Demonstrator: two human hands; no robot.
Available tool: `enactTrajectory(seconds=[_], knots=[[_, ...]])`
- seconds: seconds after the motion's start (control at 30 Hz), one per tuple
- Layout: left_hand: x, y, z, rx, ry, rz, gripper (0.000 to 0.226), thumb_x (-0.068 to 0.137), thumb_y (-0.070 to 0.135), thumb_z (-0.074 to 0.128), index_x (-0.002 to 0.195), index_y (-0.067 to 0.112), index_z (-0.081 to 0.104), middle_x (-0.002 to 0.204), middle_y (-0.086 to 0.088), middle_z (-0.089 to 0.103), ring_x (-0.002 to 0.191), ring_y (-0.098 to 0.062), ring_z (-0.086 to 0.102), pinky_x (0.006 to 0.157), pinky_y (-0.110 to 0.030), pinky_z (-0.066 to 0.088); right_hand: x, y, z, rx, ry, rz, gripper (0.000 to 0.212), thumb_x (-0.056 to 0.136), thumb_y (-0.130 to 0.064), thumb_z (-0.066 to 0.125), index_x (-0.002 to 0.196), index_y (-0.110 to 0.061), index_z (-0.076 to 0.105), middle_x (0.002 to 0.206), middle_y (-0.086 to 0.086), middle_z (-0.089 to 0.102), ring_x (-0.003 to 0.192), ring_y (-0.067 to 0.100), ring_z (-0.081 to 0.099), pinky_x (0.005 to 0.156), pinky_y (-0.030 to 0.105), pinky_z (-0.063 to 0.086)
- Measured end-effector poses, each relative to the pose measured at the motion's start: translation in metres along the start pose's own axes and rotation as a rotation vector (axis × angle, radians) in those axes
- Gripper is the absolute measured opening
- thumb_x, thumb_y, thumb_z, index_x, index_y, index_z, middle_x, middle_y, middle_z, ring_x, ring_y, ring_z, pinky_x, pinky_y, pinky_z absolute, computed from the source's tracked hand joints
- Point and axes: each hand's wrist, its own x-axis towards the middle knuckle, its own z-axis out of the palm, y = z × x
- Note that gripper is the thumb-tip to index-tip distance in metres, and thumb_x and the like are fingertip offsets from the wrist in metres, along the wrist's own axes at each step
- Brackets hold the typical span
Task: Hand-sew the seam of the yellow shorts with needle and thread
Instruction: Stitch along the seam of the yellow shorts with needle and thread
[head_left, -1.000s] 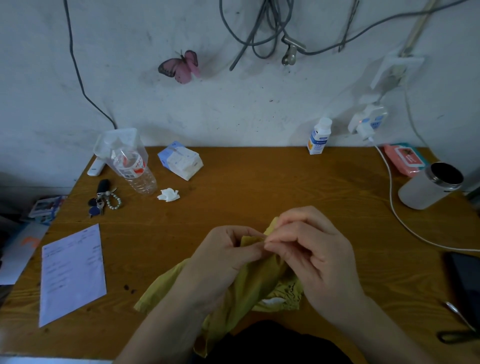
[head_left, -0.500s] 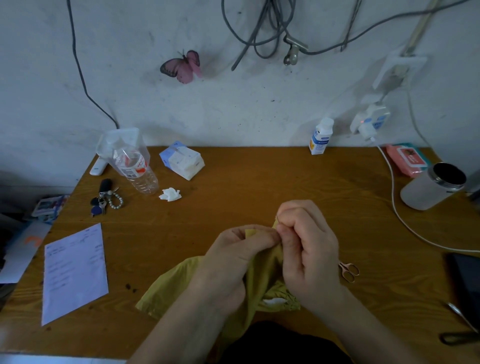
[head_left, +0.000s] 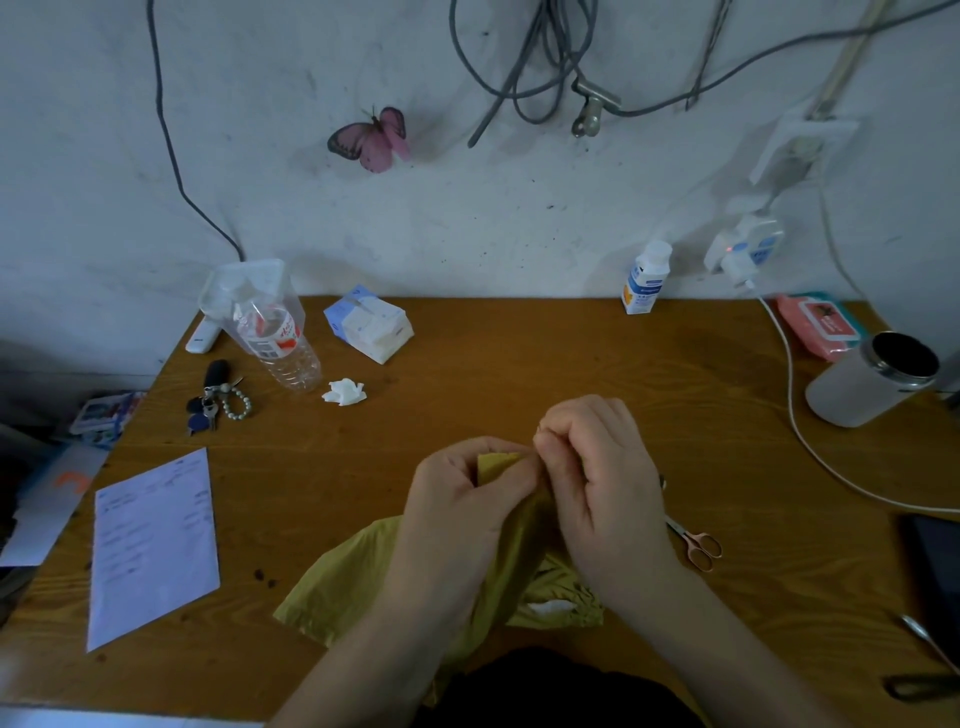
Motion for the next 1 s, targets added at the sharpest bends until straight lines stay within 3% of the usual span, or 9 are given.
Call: enactTrajectory(seconds=[0.07,0.2,0.27,0.37,0.57,0.73,0.83,1.0], knots=[[-0.003,-0.002,0.005,-0.01,-0.029,0.001,0.014,0.083,0.015,0.063,0.073,0.016,0.073,0.07,-0.008,0.071,0.062,-0.016,0.067,0.057,-0.019,0.056,0.0,-0.002,0.002,0.001,0.018,-0.024,0.024,0.09,-0.013,0.036,0.073,-0.008,0.054,0.077,-0.005,0.045,0.073,0.008,0.039,0.064,0.016,0.031],[-0.004,0.004,0.009,-0.424,-0.194,-0.232,0.013,0.067,0.016,0.066,0.064,0.007,0.074,0.06,-0.01,0.068,0.053,-0.016,0.065,0.051,-0.023,0.056,-0.001,-0.004,0.003,0.101,0.116,-0.041,0.023,0.087,-0.005,0.036,0.07,-0.008,0.051,0.074,-0.004,0.044,0.071,0.012,0.041,0.064,0.019,0.032],[-0.003,0.005,0.01,-0.478,-0.195,-0.322,0.012,0.063,0.014,0.065,0.058,0.007,0.073,0.056,-0.008,0.066,0.048,-0.015,0.064,0.046,-0.022,0.054,-0.001,-0.005,0.005,0.115,0.151,-0.047,0.023,0.087,-0.004,0.037,0.07,-0.007,0.052,0.075,-0.005,0.045,0.072,0.012,0.042,0.066,0.018,0.032],[-0.005,-0.002,0.015,-0.479,-0.153,-0.37,0.016,0.054,0.019,0.065,0.058,0.006,0.074,0.064,-0.012,0.068,0.053,-0.018,0.067,0.052,-0.025,0.056,0.001,-0.006,0.009,0.131,0.171,-0.044,0.024,0.088,-0.005,0.037,0.072,-0.004,0.055,0.078,-0.005,0.047,0.073,0.011,0.044,0.069,0.018,0.034],[0.0,-0.004,0.006,-0.362,-0.063,-0.184,0.015,0.063,0.019,0.067,0.07,0.008,0.075,0.069,-0.014,0.071,0.059,-0.023,0.068,0.058,-0.033,0.059,0.014,-0.011,0.001,0.29,0.095,0.173,0.018,0.092,-0.021,0.038,0.083,-0.019,0.053,0.076,-0.01,0.053,0.072,0.005,0.05,0.067,0.017,0.041],[0.001,-0.001,-0.009,-0.283,0.008,-0.039,0.013,0.068,0.023,0.066,0.074,0.016,0.076,0.073,-0.012,0.073,0.064,-0.023,0.07,0.059,-0.031,0.058,0.02,-0.008,-0.021,0.868,0.066,0.604,0.031,0.097,-0.013,0.037,0.073,-0.02,0.057,0.068,-0.003,0.06,0.058,0.006,0.044,0.059,0.02,0.037],[0.001,0.0,-0.013,-0.238,0.042,0.006,0.014,0.065,0.027,0.066,0.073,0.019,0.076,0.074,-0.011,0.073,0.066,-0.023,0.069,0.061,-0.031,0.058,0.02,-0.001,-0.029,1.154,0.062,0.823,0.029,0.093,-0.018,0.039,0.07,-0.018,0.057,0.056,-0.004,0.051,0.05,0.008,0.041,0.055,0.023,0.037],[0.002,0.003,-0.022,-0.267,0.052,0.008,0.014,0.064,0.025,0.066,0.071,0.018,0.076,0.078,-0.01,0.074,0.068,-0.021,0.071,0.057,-0.025,0.056,0.016,0.011,-0.046,1.285,0.091,0.902,0.018,0.085,-0.021,0.044,0.073,-0.015,0.056,0.052,-0.006,0.042,0.043,0.005,0.035,0.041,0.017,0.037]])
